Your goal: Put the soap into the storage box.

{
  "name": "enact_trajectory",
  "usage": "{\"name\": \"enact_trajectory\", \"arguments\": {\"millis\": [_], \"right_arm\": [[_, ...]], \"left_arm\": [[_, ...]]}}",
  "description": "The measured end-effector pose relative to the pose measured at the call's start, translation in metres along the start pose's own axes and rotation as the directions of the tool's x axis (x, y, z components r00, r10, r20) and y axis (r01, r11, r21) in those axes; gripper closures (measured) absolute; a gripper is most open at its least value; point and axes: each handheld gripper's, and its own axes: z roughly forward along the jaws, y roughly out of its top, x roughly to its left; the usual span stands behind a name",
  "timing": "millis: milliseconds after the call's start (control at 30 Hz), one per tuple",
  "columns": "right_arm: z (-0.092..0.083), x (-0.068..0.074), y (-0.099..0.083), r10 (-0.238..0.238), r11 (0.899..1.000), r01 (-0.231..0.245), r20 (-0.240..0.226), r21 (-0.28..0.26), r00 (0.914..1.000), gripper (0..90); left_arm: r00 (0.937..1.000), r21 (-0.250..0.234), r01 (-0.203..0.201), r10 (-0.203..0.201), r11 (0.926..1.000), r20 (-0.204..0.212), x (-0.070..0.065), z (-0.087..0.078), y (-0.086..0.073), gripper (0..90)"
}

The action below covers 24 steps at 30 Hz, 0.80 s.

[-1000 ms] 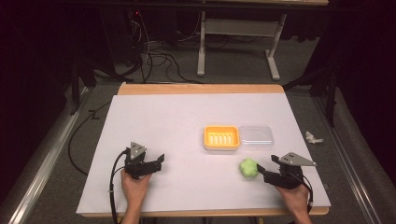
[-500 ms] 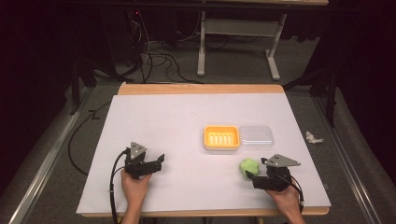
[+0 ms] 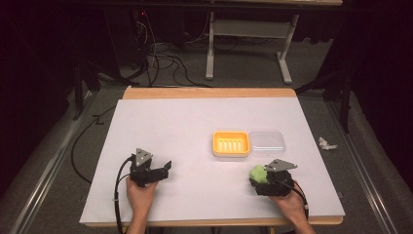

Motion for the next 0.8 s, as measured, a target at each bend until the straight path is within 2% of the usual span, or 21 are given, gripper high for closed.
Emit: {"name": "enact_trajectory", "arguments": {"millis": [100,167,300,400,467,800], "right_arm": [[0.0003,-0.0003,-0.0001,-0.008,1.000,0.008,-0.002,0.006,1.0000,25.1],[0.0003,-0.0010,0.0014,-0.009,1.000,0.010,-0.006,0.020,0.9999,25.4],[0.0004,-0.0005,0.0025,-0.022,0.999,0.022,-0.003,0.027,0.9998,25.7],[0.0000,-0.0006,0.0038,-0.027,0.999,0.027,-0.007,0.039,0.9996,25.9],[0.0002,0.0021,0.0040,-0.055,0.998,0.054,0.012,0.033,0.9984,26.0],[-0.0060,-0.0007,0.0026,-0.012,1.000,0.012,-0.016,0.009,0.9998,26.0]], "left_arm": [[1.0000,0.000,0.001,-0.001,1.0000,0.001,0.0001,0.0000,0.0001,15.3],[0.9999,-0.001,-0.014,0.014,0.9999,-0.002,-0.0008,-0.0002,-0.0009,15.3],[1.0000,0.001,0.001,-0.001,1.0000,0.001,0.0000,0.0000,0.0000,15.3],[1.0000,0.004,-0.008,0.008,1.0000,0.000,0.0001,0.0001,-0.0003,15.4],[0.9999,-0.001,-0.010,0.010,1.0000,-0.002,-0.0003,0.0000,-0.0006,15.3],[1.0000,0.000,0.000,0.000,1.0000,0.001,0.0000,-0.0001,0.0000,15.4]]}}
